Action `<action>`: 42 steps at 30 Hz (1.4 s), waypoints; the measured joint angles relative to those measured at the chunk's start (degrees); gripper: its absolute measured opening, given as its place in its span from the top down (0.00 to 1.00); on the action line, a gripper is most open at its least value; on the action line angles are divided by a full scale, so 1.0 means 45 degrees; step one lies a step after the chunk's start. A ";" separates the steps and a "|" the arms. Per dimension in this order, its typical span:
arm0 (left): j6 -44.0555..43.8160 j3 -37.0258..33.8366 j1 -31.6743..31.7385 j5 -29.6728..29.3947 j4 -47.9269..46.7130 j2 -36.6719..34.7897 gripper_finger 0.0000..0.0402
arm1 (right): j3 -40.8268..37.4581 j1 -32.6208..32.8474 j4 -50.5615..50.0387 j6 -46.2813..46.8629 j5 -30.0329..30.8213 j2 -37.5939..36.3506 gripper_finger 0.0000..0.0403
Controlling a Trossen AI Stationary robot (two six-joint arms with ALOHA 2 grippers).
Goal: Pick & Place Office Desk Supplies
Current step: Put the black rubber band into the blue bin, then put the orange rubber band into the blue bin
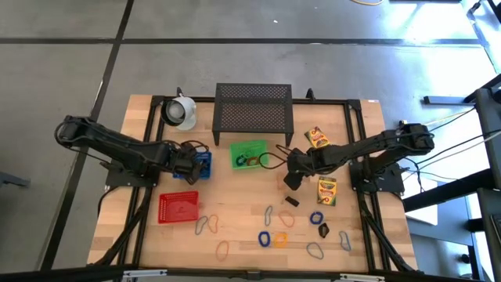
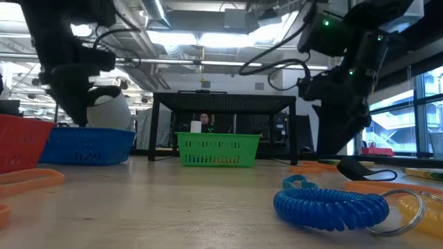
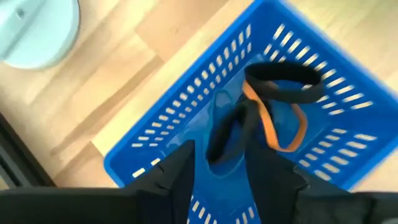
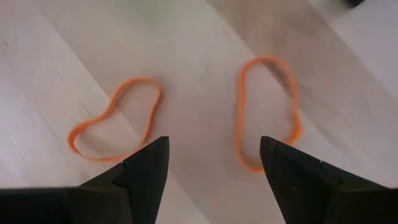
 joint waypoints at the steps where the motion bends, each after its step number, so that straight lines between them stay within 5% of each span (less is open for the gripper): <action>1: 0.0091 0.0213 0.0000 -0.0002 -0.0073 0.0000 0.66 | 0.0000 0.0012 0.0011 -0.0186 -0.0015 0.0088 0.38; 17: 0.1381 0.3126 -0.0005 -0.0938 -0.0147 0.0000 0.65 | 0.0049 -0.0091 0.0070 -0.5174 0.0472 0.1127 0.48; 42: 0.1557 0.3239 -0.0005 -0.1029 -0.0147 0.0000 0.65 | 0.0015 -0.1542 -0.0148 -0.4277 -0.0981 0.1125 0.49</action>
